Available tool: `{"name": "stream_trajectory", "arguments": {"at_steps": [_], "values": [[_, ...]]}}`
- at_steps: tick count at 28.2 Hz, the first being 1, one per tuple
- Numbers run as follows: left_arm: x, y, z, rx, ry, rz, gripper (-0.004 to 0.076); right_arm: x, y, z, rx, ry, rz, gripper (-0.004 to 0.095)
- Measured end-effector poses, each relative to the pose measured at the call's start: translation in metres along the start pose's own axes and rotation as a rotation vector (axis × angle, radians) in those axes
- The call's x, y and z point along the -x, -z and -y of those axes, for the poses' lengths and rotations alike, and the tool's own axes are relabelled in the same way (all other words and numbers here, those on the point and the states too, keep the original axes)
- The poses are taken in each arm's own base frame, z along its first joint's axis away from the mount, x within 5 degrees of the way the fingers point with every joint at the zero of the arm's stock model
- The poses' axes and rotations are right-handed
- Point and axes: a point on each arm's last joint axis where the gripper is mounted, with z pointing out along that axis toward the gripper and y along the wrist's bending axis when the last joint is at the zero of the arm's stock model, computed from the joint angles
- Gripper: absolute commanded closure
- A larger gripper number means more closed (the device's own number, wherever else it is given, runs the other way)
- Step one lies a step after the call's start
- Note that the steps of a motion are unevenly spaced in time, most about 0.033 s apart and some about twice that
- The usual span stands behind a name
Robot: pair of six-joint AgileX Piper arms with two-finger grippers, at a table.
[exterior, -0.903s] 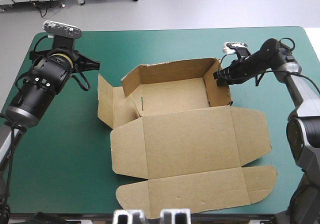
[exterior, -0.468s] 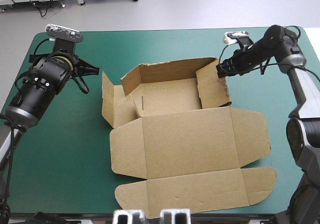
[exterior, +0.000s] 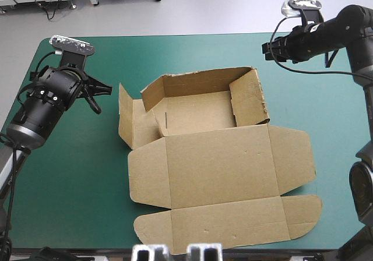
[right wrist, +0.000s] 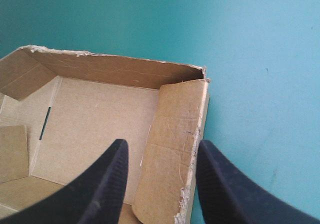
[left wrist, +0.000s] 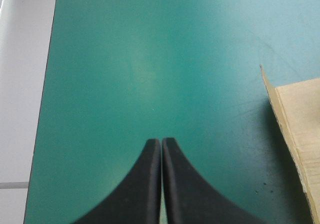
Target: Fold the box
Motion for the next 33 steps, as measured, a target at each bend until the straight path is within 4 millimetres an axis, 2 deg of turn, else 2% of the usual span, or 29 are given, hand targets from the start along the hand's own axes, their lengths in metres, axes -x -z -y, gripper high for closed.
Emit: {"name": "stream_trajectory", "arguments": {"at_steps": [4, 8, 11, 14, 18, 20, 23, 28, 31, 33], "values": [[0.0, 0.0, 0.0, 0.0, 0.0, 0.0, 0.0734, 0.001, 0.009, -0.004, 0.0, 0.019, 0.027, 0.0504], [0.0, 0.0, 0.0, -0.003, 0.001, 0.003, 0.0734, 0.001, 0.0, -0.001, 0.013, 0.019, 0.007, 0.0537], [0.0, 0.0, 0.001, -0.006, -0.006, 0.003, 0.0734, -0.002, -0.019, 0.008, -0.004, 0.014, -0.045, 0.0536], [-0.002, 0.0, 0.0, -0.003, -0.014, -0.016, 0.0734, -0.015, -0.047, 0.021, -0.015, -0.017, -0.14, 0.0536], [-0.004, 0.0, 0.0, 0.003, -0.013, -0.041, 0.0734, -0.042, -0.089, 0.036, 0.003, -0.053, -0.289, 0.0536], [-0.004, 0.0, 0.0, 0.005, -0.013, -0.047, 0.0734, -0.056, -0.103, 0.04, 0.028, -0.06, -0.348, 0.0536], [-0.005, 0.0, 0.0, 0.007, -0.014, -0.057, 0.0734, -0.068, -0.114, 0.041, 0.066, -0.072, -0.388, 0.0536], [-0.006, 0.0, 0.0, 0.005, -0.012, -0.066, 0.0734, -0.07, -0.12, 0.041, 0.095, -0.066, -0.391, 0.0537], [-0.006, -0.001, 0.0, 0.001, -0.01, -0.07, 0.0734, -0.073, -0.133, 0.045, 0.108, -0.084, -0.409, 0.054], [-0.006, -0.001, 0.0, 0.0, -0.009, -0.07, 0.0734, -0.077, -0.144, 0.049, 0.117, -0.089, -0.428, 0.0639]]}}
